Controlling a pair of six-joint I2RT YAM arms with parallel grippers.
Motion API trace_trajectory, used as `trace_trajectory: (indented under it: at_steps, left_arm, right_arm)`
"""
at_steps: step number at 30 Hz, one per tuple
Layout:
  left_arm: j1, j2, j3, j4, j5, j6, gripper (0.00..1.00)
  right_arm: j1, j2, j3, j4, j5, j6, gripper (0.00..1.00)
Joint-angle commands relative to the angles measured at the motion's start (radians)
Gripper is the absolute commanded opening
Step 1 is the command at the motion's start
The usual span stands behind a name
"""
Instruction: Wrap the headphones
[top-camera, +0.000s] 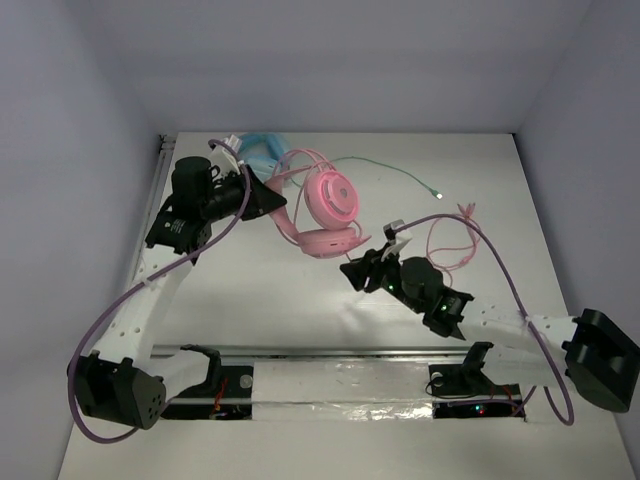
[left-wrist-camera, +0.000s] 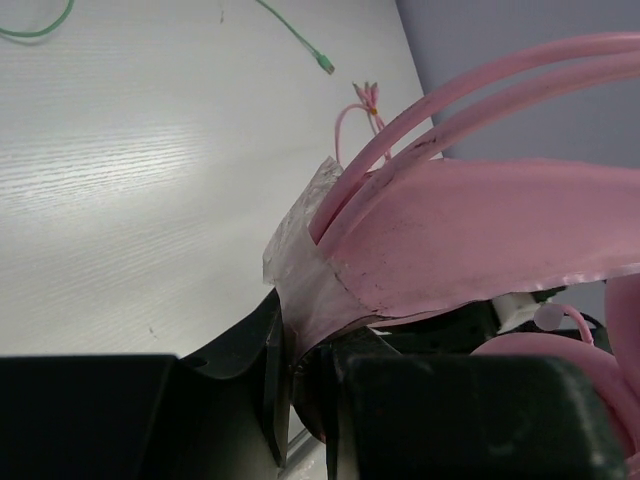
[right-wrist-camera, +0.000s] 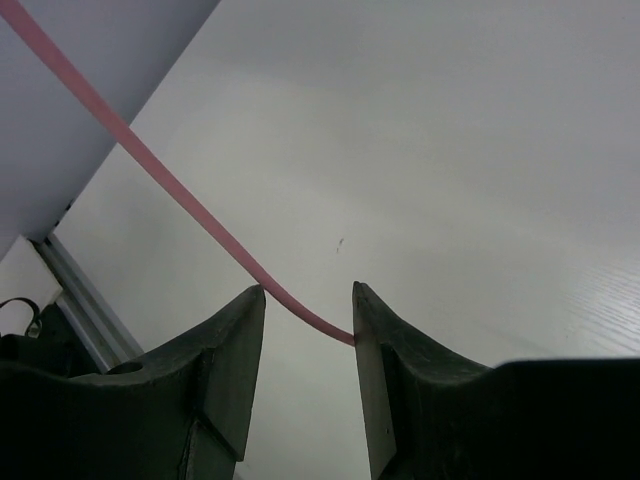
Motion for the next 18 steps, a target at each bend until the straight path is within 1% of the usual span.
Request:
trace_trajectory:
  at_steps: [1, 2, 3, 7, 14, 17, 18]
  left_arm:
    - [0.009, -0.024, 0.070, 0.103, 0.090, -0.089, 0.00]
    - [0.009, -0.025, 0.076, 0.107, 0.094, -0.101, 0.00]
    - [0.009, -0.027, 0.079, 0.112, 0.093, -0.105, 0.00]
    - [0.028, -0.024, 0.111, 0.104, 0.093, -0.114, 0.00]
    - [0.048, -0.008, 0.223, 0.094, 0.073, -0.140, 0.00]
    - [0.048, -0.007, 0.238, 0.109, 0.068, -0.160, 0.00]
    - [0.048, -0.005, 0.240, 0.117, 0.071, -0.167, 0.00]
  right_arm:
    - [-0.018, 0.058, 0.007, 0.144, -0.080, 0.008, 0.47]
    - [-0.018, 0.080, 0.011, 0.165, -0.097, 0.002, 0.47]
    - [-0.018, 0.125, 0.025, 0.205, -0.152, -0.003, 0.47]
    - [-0.029, 0.221, 0.067, 0.287, -0.274, -0.012, 0.47]
    - [-0.029, 0.342, 0.079, 0.409, -0.399, 0.020, 0.47]
    - [-0.029, 0.396, 0.096, 0.465, -0.459, 0.045, 0.46]
    - [-0.029, 0.435, 0.103, 0.475, -0.473, 0.055, 0.46]
